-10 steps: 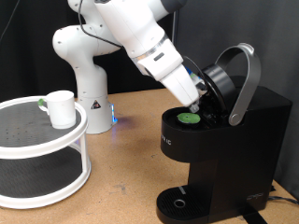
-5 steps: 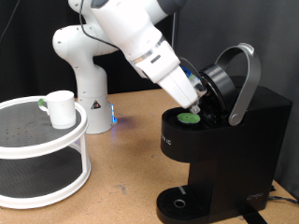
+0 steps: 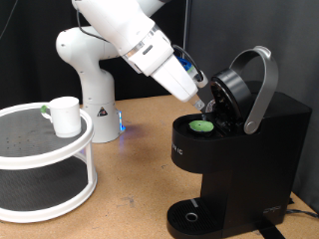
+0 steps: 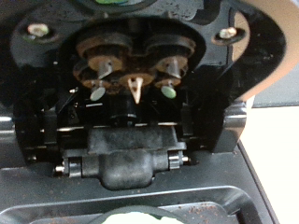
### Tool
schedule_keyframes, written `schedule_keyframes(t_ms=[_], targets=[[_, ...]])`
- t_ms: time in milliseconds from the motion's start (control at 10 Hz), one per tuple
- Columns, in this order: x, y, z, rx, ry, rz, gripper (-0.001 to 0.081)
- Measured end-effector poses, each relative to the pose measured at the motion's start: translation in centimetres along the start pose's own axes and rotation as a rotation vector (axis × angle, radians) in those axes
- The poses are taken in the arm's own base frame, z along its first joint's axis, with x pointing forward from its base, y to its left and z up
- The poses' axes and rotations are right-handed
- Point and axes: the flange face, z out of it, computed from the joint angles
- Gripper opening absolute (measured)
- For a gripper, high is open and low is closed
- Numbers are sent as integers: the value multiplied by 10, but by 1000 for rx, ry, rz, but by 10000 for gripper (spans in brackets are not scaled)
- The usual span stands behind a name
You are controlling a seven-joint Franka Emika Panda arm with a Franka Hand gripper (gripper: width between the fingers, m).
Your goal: Make a cup of coffee with the keurig machine
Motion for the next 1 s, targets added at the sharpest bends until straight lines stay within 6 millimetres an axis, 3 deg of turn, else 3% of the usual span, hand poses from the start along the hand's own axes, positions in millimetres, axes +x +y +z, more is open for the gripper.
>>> schedule_keyframes(t_ms=[200,700,1000], targets=[[0,3,-17,16,32,4,803],[13,10,-93,37,69,31,803],[13,11,-96,48,70,38,803]])
